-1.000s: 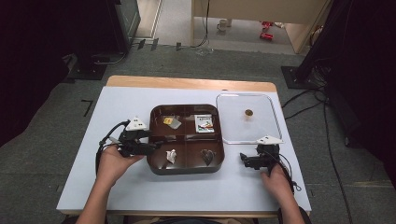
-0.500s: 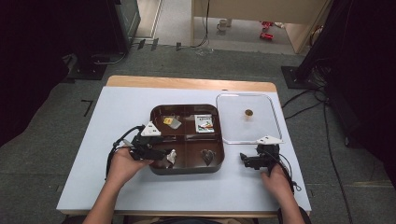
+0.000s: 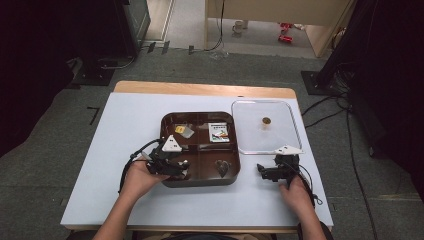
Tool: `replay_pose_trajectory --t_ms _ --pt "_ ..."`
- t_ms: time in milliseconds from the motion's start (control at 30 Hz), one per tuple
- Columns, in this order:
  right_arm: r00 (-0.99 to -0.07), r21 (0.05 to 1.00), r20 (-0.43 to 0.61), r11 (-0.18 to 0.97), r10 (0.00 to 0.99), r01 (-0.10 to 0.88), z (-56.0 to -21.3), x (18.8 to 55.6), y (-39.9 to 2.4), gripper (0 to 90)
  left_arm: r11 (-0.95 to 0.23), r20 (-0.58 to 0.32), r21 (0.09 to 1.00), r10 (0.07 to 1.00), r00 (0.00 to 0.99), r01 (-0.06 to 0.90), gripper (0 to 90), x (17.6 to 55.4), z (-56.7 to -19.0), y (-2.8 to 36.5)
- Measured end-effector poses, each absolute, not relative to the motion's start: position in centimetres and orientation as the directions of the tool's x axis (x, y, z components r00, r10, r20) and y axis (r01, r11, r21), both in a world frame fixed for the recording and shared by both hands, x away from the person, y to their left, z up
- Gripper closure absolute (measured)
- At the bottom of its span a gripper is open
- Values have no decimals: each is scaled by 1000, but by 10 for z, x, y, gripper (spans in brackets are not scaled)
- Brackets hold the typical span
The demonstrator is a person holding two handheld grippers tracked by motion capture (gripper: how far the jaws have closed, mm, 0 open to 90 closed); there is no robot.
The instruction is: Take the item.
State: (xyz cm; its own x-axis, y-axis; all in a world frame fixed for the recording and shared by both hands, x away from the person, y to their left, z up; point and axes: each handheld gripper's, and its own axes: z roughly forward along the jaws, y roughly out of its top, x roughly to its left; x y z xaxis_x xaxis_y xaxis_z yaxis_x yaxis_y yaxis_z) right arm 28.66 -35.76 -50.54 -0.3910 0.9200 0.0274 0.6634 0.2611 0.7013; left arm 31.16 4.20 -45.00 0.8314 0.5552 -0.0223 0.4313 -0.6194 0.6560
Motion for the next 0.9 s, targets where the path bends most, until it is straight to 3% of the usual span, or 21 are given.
replay_pose_trajectory --t_ms 333,567,900 --pt "-392 701 27 262 920 663 -505 287 -358 0 -659 -7 620 538 843 426 494 312 -455 38" --pt "-391 701 27 262 920 663 -505 287 -358 0 -700 36 581 533 846 416 477 310 -460 28" --pt "-391 701 27 262 920 663 -505 287 -358 0 -712 14 552 528 849 433 568 313 -462 28"
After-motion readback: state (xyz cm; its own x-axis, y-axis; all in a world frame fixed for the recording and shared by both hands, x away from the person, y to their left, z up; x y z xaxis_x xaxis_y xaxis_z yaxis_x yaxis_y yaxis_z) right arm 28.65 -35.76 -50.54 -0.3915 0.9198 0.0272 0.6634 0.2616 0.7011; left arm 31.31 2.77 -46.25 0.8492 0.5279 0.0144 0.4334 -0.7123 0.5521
